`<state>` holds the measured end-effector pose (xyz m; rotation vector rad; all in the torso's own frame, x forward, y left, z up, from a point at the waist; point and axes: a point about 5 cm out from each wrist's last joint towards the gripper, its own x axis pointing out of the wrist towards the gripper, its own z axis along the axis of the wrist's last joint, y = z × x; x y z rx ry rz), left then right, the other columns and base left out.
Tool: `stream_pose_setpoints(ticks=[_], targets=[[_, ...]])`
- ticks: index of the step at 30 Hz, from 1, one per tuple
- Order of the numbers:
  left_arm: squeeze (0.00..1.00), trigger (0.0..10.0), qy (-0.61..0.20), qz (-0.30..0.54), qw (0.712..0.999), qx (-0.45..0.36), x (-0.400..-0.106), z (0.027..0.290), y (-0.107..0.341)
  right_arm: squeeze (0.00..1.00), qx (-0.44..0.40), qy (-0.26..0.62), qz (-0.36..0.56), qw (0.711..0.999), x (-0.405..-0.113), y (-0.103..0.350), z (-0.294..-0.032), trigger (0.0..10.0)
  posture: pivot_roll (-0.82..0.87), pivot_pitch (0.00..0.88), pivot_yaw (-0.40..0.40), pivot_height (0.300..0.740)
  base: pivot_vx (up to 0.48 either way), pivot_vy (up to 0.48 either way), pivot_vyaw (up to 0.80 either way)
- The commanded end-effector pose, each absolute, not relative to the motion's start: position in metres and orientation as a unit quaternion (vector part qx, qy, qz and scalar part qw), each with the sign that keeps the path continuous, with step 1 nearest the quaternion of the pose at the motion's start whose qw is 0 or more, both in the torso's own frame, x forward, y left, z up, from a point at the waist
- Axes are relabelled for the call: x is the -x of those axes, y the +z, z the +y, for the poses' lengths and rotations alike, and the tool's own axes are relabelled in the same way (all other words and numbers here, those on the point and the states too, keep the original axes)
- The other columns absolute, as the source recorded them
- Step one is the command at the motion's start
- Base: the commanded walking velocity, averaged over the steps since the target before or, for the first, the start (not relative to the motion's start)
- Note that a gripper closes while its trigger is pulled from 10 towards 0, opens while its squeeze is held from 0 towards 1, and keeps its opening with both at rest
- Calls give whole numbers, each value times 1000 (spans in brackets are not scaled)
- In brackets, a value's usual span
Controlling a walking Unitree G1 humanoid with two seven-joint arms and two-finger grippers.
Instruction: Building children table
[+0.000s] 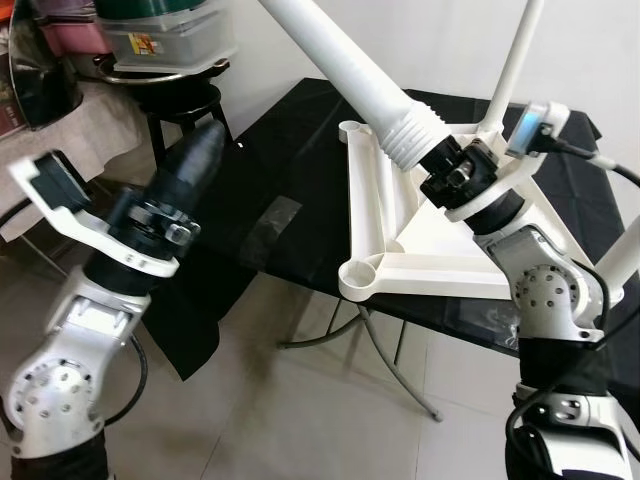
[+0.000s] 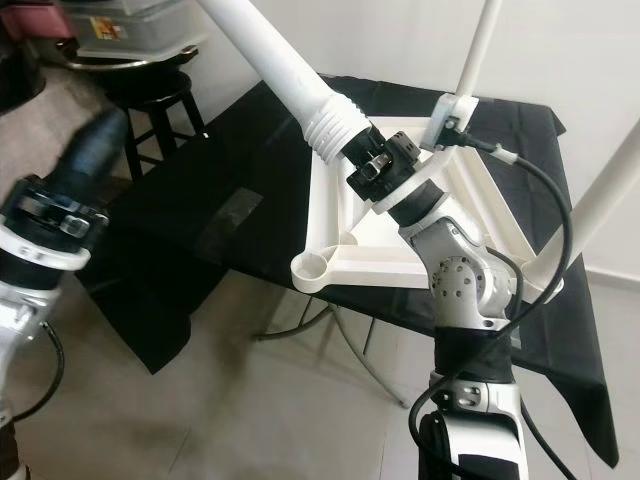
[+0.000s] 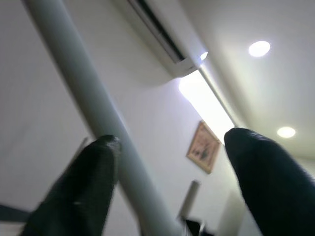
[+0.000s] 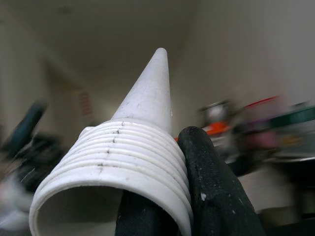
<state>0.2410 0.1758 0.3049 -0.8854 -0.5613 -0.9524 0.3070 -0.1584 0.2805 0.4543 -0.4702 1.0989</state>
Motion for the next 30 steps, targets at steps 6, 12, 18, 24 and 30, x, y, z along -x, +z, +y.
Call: stream_pose_setpoints(ticks=[6, 12, 18, 24, 30], targets=[[1000, 10000, -466, -239, 708, 473, -241, 174, 308, 0, -197, 616, -194, 738, -283, 274, -139, 10000, -64, 3, 27, 740, 0, 0, 0], [1000, 10000, -460, -223, 701, 498, -242, 175, 305, 0, -194, 651, -180, 712, -270, 270, -134, 10000, -59, 11, 28, 740, 0, 0, 0], [1000, 10000, -441, -207, 708, 511, -247, 177, 302, 0, -186, 671, -162, 700, -265, 265, -130, 10000, -57, 13, 27, 740, 0, 0, 0], [0, 8000, -416, -214, 723, 509, -251, 184, 303, 0, -167, 670, -125, 712, -262, 250, -126, 10000, -56, 24, 22, 740, 0, 0, 0], [0, 0, -391, -233, 723, 520, -255, 196, 309, 0, -164, 667, -89, 721, -257, 232, -122, 10000, -57, 33, 23, 740, 0, 0, 0]])
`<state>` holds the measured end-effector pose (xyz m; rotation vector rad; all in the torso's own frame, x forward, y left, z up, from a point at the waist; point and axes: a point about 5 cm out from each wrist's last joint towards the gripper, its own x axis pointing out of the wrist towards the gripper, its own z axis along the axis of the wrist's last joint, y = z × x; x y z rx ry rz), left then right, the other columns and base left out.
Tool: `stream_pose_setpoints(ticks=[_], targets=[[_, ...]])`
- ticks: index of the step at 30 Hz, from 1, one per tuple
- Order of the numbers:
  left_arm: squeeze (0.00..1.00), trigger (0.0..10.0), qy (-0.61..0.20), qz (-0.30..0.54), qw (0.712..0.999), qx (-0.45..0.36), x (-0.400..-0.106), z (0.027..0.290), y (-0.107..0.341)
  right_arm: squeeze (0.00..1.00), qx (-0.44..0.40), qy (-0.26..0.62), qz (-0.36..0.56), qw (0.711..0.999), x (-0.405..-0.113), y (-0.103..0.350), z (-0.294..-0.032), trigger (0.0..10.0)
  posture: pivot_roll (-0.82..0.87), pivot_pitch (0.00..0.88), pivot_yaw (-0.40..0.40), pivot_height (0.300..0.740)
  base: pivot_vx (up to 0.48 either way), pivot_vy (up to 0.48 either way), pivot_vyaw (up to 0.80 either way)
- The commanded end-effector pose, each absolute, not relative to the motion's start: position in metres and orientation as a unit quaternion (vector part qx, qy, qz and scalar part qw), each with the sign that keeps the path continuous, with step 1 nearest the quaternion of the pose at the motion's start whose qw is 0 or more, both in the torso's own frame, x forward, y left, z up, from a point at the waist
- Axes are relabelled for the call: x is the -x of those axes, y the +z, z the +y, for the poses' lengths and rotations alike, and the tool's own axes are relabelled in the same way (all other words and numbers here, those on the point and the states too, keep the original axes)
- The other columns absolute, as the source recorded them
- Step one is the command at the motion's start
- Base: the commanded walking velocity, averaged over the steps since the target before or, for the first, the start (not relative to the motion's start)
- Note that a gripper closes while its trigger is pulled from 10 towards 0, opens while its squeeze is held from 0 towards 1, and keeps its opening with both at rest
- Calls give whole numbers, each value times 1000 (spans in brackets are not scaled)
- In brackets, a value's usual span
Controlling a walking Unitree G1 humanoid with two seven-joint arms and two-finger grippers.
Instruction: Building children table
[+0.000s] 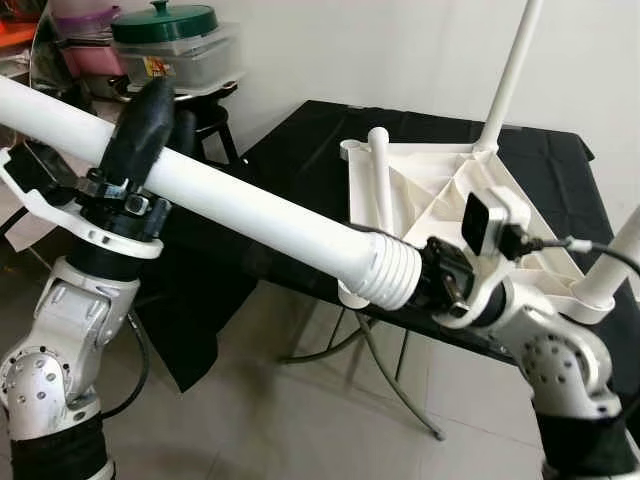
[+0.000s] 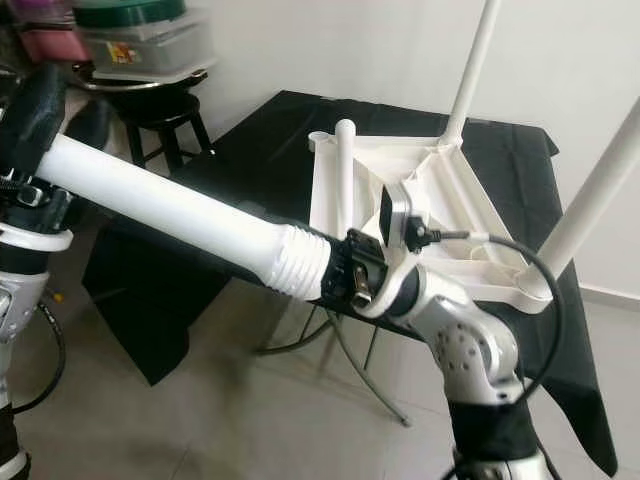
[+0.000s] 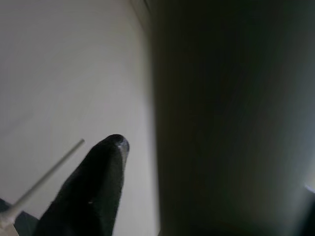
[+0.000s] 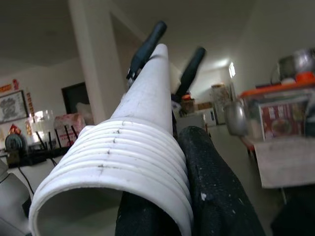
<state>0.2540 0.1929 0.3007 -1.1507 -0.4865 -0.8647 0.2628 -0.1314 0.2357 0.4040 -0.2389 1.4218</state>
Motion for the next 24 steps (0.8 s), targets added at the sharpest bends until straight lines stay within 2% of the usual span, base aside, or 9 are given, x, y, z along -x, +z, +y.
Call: stream_pose_setpoints(ticks=[1, 15, 21, 22, 24], targets=[[0, 0, -394, -234, 720, 520, -253, 196, 310, 0, -162, 665, -81, 725, -256, 227, -120, 10000, -56, 32, 23, 740, 0, 0, 0], [0, 0, -419, -228, 701, 530, -252, 189, 313, 0, -145, 657, -70, 737, -259, 221, -126, 10000, -64, 16, 22, 740, 0, 0, 0], [0, 0, -413, -233, 684, 554, -252, 194, 314, 0, -151, 625, -54, 764, -268, 216, -135, 10000, -64, 14, 24, 740, 0, 0, 0], [0, 0, -408, -244, 676, 563, -253, 200, 319, 1000, -150, 626, -45, 764, -265, 213, -139, 10000, -63, 17, 24, 740, 0, 0, 0], [0, 0, -404, -254, 671, 568, -253, 205, 323, 1000, -149, 620, -38, 769, -264, 211, -144, 10000, -63, 18, 23, 740, 0, 0, 0]])
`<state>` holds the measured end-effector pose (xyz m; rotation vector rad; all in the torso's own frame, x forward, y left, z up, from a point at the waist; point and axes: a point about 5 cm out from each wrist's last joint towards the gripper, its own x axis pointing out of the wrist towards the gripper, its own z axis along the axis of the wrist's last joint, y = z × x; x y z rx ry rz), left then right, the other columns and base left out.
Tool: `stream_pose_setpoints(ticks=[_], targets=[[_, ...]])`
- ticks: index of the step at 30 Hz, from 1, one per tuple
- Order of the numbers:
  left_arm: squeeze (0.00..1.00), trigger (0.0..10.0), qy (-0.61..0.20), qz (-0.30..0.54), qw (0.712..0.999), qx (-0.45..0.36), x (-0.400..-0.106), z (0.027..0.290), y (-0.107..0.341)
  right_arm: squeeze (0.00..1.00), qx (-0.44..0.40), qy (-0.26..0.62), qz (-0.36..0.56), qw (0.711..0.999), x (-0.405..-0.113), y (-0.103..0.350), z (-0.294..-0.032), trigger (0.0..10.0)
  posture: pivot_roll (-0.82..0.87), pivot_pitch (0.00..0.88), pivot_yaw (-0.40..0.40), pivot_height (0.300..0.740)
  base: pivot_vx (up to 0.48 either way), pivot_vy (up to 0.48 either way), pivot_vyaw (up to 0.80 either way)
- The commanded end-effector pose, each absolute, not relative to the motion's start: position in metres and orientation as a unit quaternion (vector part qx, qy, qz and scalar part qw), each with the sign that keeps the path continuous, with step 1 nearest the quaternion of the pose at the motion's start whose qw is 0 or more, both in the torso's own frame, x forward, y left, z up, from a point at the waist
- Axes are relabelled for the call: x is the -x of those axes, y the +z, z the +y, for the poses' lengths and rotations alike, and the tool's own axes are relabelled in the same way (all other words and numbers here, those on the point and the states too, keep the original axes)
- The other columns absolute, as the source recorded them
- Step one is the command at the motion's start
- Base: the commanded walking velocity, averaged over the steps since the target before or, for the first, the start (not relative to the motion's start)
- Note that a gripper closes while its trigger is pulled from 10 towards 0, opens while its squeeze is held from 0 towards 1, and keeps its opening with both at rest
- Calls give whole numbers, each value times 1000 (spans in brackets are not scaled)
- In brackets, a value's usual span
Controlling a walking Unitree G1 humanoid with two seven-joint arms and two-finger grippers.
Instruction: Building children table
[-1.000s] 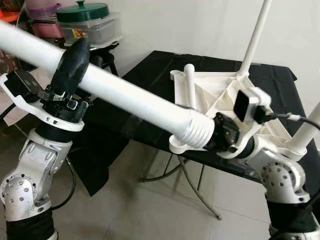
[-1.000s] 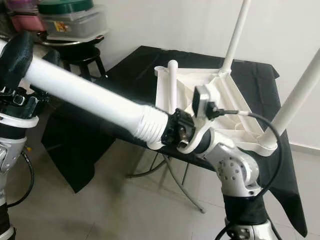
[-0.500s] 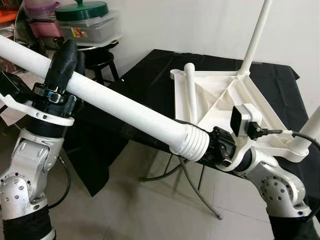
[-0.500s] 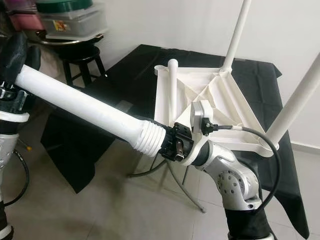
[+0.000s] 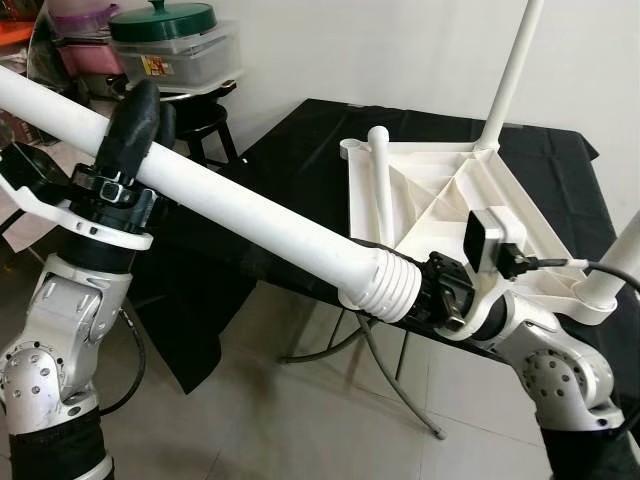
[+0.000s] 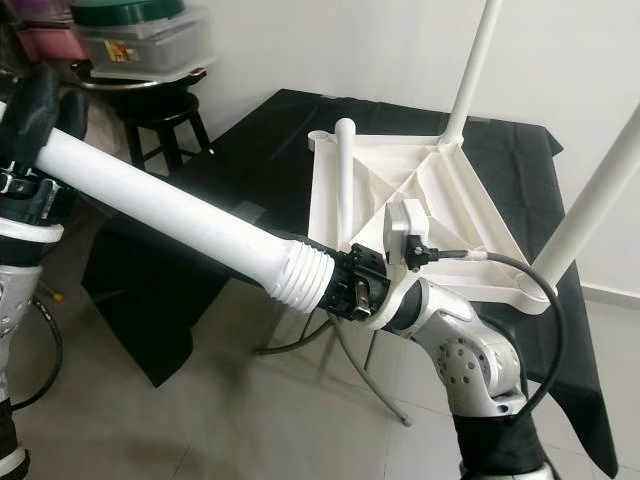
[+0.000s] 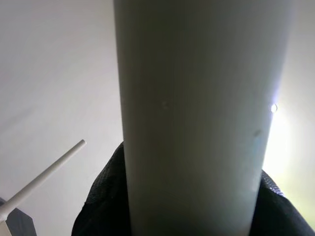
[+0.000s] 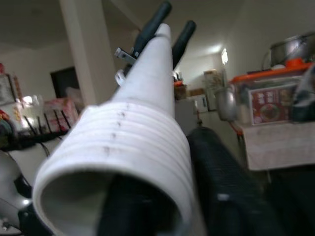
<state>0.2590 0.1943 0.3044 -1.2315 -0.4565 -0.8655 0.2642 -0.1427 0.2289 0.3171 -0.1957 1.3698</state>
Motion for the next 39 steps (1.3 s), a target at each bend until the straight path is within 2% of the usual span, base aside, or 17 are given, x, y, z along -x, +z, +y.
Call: stream_pose_setpoints(ticks=[1, 4, 13, 14, 15, 17, 18, 19, 20, 21, 22, 28, 30, 31, 32, 36, 39], targets=[[0, 0, -398, -266, 669, 569, -253, 213, 328, 1000, -147, 608, -33, 780, -264, 208, -153, 10000, -67, 20, 24, 740, 0, 0, 0], [0, 0, -386, -290, 682, 549, -253, 229, 338, 1000, -136, 585, -23, 800, -258, 204, -173, 10000, -82, 23, 36, 740, 0, 0, 0], [0, 0, -370, -319, 704, 516, -250, 249, 351, 1000, -90, 575, 12, 813, -244, 200, -194, 10000, -92, 29, 34, 740, 0, 0, 0], [0, 0, -364, -320, 723, 493, -250, 253, 354, 1000, -50, 575, 41, 816, -241, 196, -199, 10000, -94, 29, 34, 740, 0, 0, 0], [0, 0, -364, -320, 723, 493, -250, 253, 354, 1000, -50, 575, 41, 816, -241, 196, -199, 10000, -94, 29, 34, 740, 0, 0, 0], [0, 0, -353, -278, 810, 377, -255, 244, 350, 1000, 7, 584, 41, 811, -239, 209, -201, 10000, -93, 28, 37, 740, 0, 0, 0], [0, 0, -350, -256, 840, 327, -258, 239, 346, 1000, 18, 587, 26, 809, -240, 218, -199, 10000, -93, 28, 37, 740, 0, 0, 0], [0, 0, -350, -256, 840, 327, -258, 239, 346, 1000, 18, 587, 26, 809, -240, 218, -199, 10000, -93, 28, 37, 740, 0, 0, 0], [0, 0, -355, -234, 860, 283, -261, 230, 342, 1000, 25, 595, -1, 804, -243, 231, -193, 10000, -91, 24, 38, 740, 0, 0, 0], [0, 0, -355, -234, 860, 283, -261, 230, 342, 1000, 25, 595, -1, 804, -243, 231, -193, 10000, -91, 24, 38, 740, 0, 0, 0], [0, 0, -359, -216, 876, 241, -265, 221, 338, 1000, 38, 605, -26, 795, -245, 242, -184, 10000, -91, 23, 37, 740, 0, 0, 0], [0, 0, -400, -171, 888, 153, -276, 184, 326, 1000, 57, 653, -74, 751, -251, 262, -148, 10000, -83, 16, 32, 740, 0, 0, 0], [0, 0, -443, -150, 874, 130, -279, 162, 319, 518, 87, 653, -67, 750, -263, 252, -121, 10000, -73, 15, 24, 740, 0, 0, 0], [0, 0, -443, -150, 874, 130, -279, 162, 319, 518, 87, 653, -67, 750, -263, 252, -121, 10000, -73, 15, 24, 740, 0, 0, 0], [0, 0, -461, -140, 869, 116, -281, 152, 316, 0, 99, 645, -51, 756, -271, 244, -108, 10000, -60, 15, 21, 740, 0, 0, 0], [0, 0, -493, -122, 859, 69, -286, 133, 310, 0, 102, 614, -17, 782, -292, 227, -81, 10000, -37, 12, 13, 740, 0, 0, 0], [0, 0, -503, -123, 853, 58, -287, 127, 310, 0, 100, 608, -11, 788, -296, 226, -77, 10000, -37, 12, 13, 740, 0, 0, 0]])
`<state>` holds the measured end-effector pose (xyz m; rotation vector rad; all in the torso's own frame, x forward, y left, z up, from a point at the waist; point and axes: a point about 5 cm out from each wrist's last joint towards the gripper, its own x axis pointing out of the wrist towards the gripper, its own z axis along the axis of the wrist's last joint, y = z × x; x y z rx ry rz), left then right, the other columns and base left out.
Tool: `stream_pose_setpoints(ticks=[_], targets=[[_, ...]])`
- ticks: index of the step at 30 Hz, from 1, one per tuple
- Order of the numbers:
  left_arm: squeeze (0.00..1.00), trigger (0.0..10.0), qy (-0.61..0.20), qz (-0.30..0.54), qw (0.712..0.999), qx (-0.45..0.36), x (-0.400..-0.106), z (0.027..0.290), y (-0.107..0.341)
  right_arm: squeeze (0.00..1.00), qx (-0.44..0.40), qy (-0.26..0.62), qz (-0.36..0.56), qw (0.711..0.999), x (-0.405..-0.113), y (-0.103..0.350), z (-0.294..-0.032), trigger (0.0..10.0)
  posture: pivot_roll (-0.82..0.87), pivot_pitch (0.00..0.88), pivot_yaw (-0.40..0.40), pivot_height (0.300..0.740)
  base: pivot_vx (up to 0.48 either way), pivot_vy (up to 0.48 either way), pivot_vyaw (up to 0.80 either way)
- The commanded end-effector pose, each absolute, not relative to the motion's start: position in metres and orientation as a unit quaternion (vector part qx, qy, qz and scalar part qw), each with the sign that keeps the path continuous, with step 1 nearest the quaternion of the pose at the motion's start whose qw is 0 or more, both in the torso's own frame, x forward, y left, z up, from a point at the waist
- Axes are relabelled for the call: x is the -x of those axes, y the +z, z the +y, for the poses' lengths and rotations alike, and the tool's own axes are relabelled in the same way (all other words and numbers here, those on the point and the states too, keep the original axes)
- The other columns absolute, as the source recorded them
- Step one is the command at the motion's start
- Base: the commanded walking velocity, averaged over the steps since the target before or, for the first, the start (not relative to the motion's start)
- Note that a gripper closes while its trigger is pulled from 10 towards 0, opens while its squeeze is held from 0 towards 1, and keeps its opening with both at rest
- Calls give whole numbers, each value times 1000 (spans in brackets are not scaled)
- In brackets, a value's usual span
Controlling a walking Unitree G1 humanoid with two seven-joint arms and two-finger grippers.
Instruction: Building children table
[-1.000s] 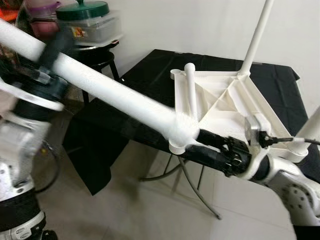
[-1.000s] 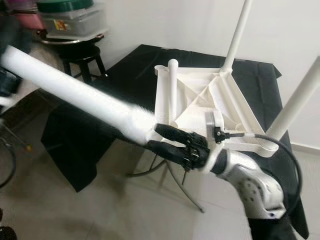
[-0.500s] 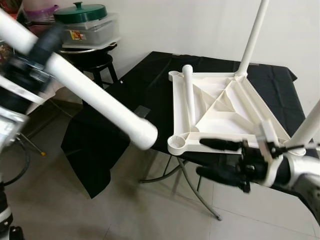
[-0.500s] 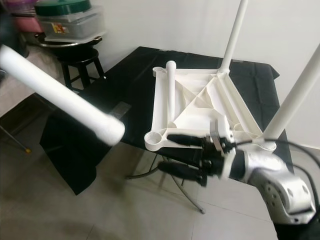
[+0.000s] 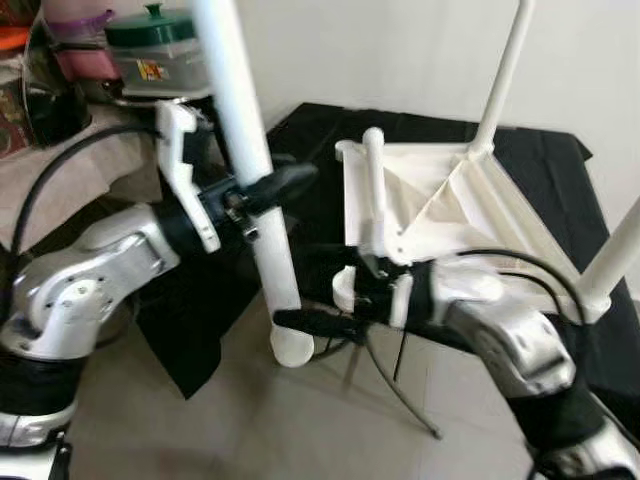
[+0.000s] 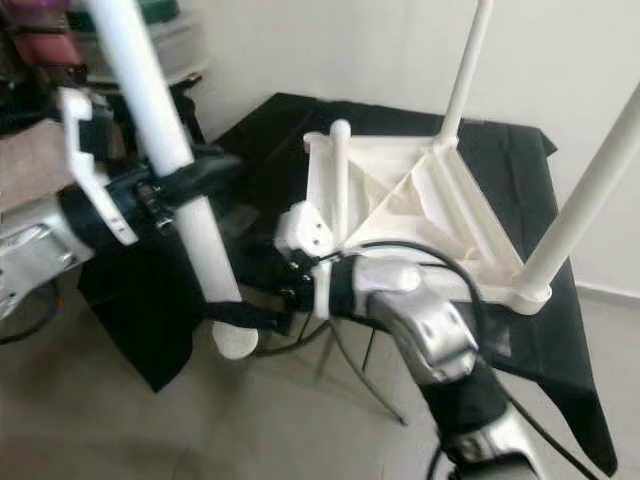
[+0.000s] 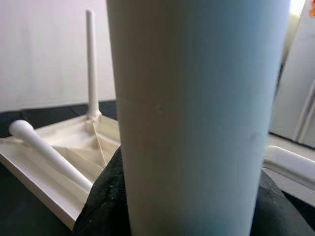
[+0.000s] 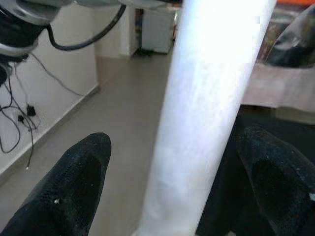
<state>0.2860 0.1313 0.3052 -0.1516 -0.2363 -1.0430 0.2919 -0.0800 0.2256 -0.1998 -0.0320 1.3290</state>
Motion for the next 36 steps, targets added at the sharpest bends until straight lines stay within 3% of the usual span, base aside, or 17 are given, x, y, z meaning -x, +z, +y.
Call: stream_pose_setpoints(ticks=[1, 4, 11, 12, 13, 29, 36], targets=[[0, 0, -503, -123, 853, 58, -287, 127, 310, 0, 100, 608, -11, 788, -296, 226, -77, 10000, -37, 12, 13, 740, 0, 0, 0], [0, 0, -541, -142, 828, 33, -288, 111, 322, 0, 87, 558, 22, 825, -314, 222, -68, 10000, -39, 13, 10, 740, 0, 0, 0], [0, 0, -569, -163, 806, 24, -287, 98, 336, 0, 54, 559, 35, 827, -316, 220, -56, 10000, -35, 11, 8, 740, 0, 0, 0], [0, 0, -574, -167, 801, 19, -287, 95, 339, 0, 48, 566, 33, 822, -315, 220, -51, 1569, -35, 11, 8, 740, 0, 0, 0], [0, 0, -580, -171, 796, 16, -288, 92, 341, 0, 48, 573, 30, 817, -313, 218, -46, 0, -36, 8, 7, 740, 0, 0, 0], [0, 0, -596, -183, 782, 13, -290, 84, 345, 0, 55, 570, 4, 820, -315, 222, -40, 0, -47, 4, 2, 740, 0, 0, 0], [0, 0, -575, -212, 790, 23, -294, 88, 353, 0, 51, 553, -14, 831, -318, 225, -42, 0, -48, 5, 2, 740, 0, 0, 0]])
